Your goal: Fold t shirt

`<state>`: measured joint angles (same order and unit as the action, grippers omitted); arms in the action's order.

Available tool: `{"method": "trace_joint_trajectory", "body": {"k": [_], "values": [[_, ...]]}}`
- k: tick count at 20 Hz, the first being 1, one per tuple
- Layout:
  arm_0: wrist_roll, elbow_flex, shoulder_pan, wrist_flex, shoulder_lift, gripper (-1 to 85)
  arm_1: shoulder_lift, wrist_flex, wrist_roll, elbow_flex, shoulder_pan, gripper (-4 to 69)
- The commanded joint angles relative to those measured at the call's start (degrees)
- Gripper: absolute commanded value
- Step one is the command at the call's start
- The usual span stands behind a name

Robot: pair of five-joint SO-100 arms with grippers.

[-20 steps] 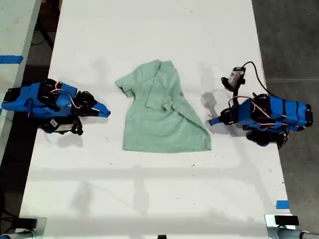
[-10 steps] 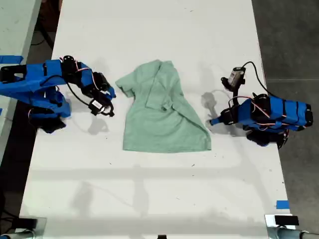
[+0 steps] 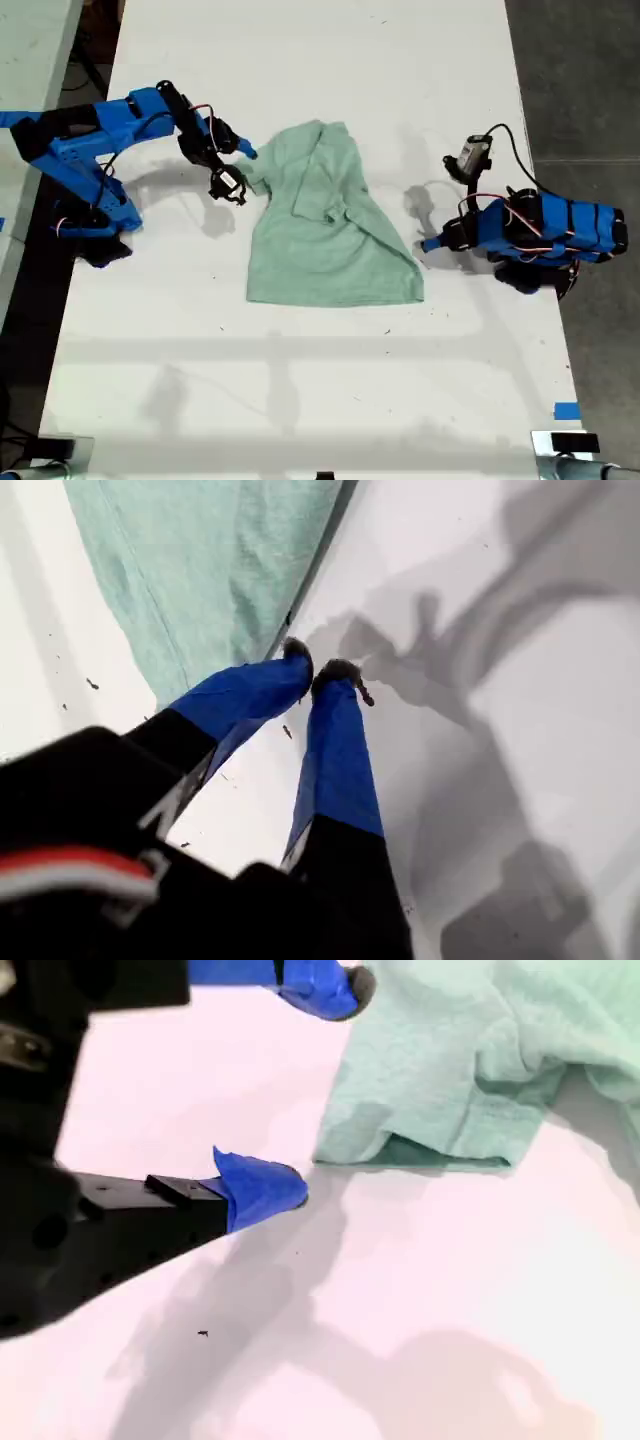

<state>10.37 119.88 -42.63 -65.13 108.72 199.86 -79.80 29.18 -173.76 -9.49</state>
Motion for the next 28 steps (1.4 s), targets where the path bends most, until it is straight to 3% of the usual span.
{"method": "trace_joint_trajectory", "body": {"k": [1,5,7,13,15,18,25,26,27,28], "values": [[0.09,-3.52,0.26,1.41,-3.25,25.6,0.62,0.09,1.23,-2.72,0.79,3.8],[0.88,-4.13,-0.79,4.48,-12.39,20.6,0.62,0.09,1.23,-2.72,0.88,3.7],[-0.53,-4.75,-0.79,4.31,-16.0,-0.2,0.62,0.09,1.23,-2.72,0.88,3.6],[-2.64,-3.43,-2.11,-1.49,-12.74,-0.2,0.62,0.09,1.14,-2.72,1.14,3.5],[-3.78,-3.34,-2.37,-5.98,-8.17,-0.2,0.62,0.09,1.14,-2.72,1.14,3.5],[-9.67,-9.4,0.35,-17.75,-0.26,-0.3,0.62,0.09,1.14,-2.72,1.14,3.5],[-8.7,-31.38,8.7,-20.13,-9.14,-0.3,0.62,0.09,1.14,-2.72,1.32,3.6],[-9.49,-29.0,7.47,-20.48,-10.11,6.0,0.62,0.09,1.14,-2.72,1.49,3.7],[-10.11,-26.1,6.15,-21.09,-10.9,23.8,0.62,0.09,1.23,-2.72,1.58,3.8],[-9.93,-23.2,5.19,-21.09,-11.16,28.3,0.62,0.09,1.32,-2.72,1.58,4.0]]}}
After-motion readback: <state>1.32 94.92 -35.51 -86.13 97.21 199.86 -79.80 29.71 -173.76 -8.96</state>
